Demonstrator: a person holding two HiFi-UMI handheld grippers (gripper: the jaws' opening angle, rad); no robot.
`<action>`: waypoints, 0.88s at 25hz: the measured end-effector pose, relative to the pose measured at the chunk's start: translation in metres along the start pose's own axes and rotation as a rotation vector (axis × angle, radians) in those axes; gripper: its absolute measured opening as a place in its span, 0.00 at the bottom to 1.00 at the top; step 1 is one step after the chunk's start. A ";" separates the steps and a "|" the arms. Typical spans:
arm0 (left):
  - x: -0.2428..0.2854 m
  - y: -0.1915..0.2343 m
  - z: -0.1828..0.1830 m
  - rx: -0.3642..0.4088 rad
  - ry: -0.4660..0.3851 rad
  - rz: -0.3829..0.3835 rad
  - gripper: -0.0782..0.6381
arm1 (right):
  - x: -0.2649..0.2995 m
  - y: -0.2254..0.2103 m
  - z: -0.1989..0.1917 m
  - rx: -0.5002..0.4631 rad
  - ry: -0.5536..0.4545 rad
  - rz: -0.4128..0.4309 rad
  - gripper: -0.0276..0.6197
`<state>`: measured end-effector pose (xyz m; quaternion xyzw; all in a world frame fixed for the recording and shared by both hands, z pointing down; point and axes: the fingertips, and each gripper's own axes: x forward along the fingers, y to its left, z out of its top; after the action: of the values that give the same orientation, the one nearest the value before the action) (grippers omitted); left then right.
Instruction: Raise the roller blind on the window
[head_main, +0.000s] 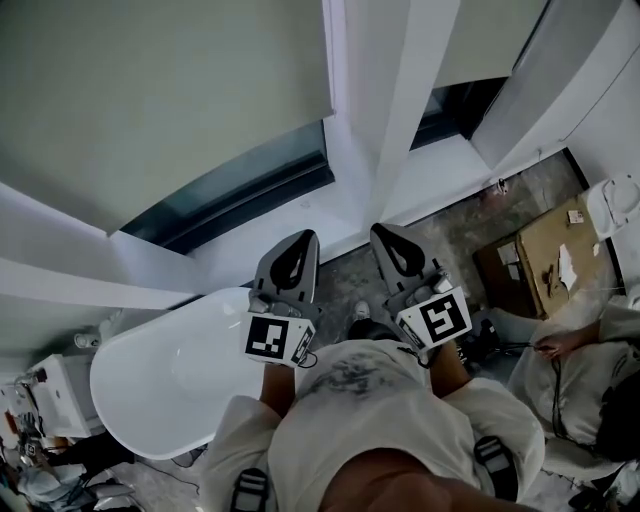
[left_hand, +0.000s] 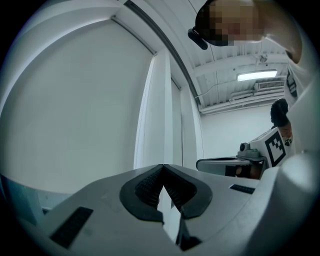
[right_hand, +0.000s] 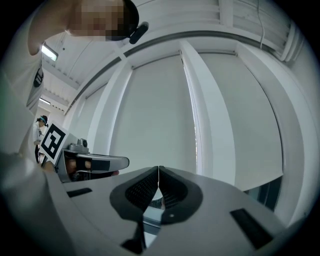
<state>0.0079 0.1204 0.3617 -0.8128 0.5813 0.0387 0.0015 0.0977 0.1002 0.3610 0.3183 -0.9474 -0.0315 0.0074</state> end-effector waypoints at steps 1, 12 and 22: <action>0.006 0.002 0.000 0.001 0.003 0.009 0.12 | 0.004 -0.005 0.000 -0.001 0.003 0.009 0.14; 0.053 0.014 0.004 0.012 0.010 0.056 0.12 | 0.028 -0.048 0.001 0.007 -0.003 0.059 0.14; 0.096 0.042 0.004 0.028 -0.001 0.026 0.12 | 0.070 -0.074 0.002 0.001 -0.013 0.043 0.14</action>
<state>-0.0014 0.0163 0.3534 -0.8051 0.5921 0.0311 0.0125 0.0866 -0.0010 0.3541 0.2978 -0.9541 -0.0330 0.0018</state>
